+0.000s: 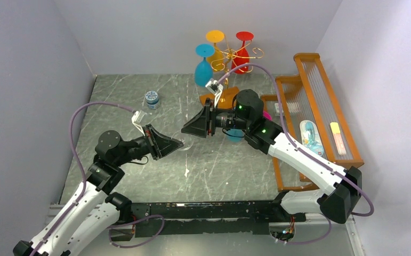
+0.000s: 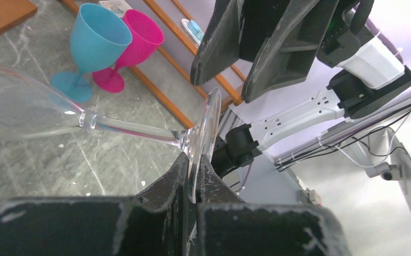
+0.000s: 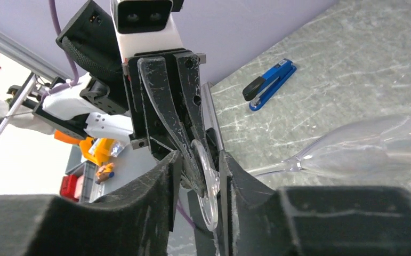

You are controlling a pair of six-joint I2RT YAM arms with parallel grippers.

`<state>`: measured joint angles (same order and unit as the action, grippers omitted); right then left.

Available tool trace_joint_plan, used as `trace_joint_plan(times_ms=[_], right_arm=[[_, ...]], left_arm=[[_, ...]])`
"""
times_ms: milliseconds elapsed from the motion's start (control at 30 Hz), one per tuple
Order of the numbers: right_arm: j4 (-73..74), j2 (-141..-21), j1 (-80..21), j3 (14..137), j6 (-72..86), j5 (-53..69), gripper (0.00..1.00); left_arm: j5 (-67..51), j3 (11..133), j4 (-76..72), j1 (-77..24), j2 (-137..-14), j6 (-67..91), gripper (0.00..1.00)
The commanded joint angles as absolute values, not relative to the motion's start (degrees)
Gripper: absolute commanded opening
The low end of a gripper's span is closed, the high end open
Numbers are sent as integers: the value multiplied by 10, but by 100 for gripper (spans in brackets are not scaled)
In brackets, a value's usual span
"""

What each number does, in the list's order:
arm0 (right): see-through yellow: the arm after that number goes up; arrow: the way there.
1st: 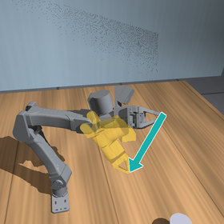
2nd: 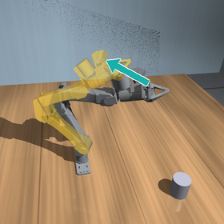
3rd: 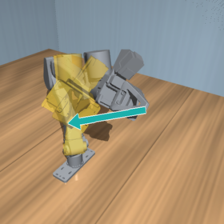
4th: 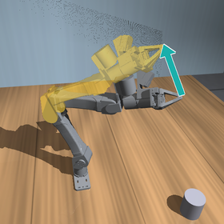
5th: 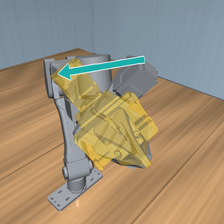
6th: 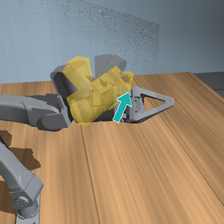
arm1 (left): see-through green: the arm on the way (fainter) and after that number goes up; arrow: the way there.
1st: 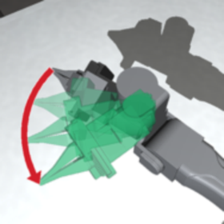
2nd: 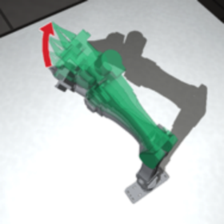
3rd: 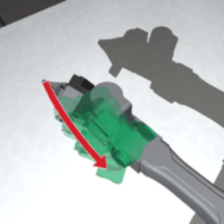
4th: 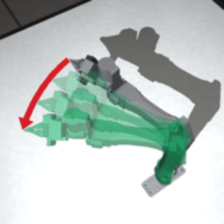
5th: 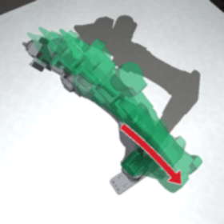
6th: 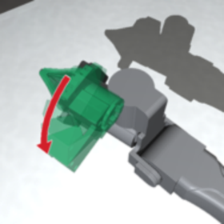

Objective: Take the wine glass off the wine glass rack
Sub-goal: Place the wine glass at the center of the board.

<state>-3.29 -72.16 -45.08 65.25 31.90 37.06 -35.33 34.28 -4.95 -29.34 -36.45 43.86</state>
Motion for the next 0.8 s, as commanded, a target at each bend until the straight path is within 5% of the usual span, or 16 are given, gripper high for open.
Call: trace_joint_plan(times_ms=[0,200,433,767], right_arm=[[-22,-719,-454,677,302,368,40],[14,-704,-454,681,287,300,59],[71,-698,-432,698,275,231,63],[63,-711,-376,683,320,306,65]], left_arm=[[-355,378,-14,-294,-342,364,5],[-368,380,27,-294,-324,293,5],[-408,380,113,-294,-291,138,5],[-543,343,149,-293,-234,-124,5]])
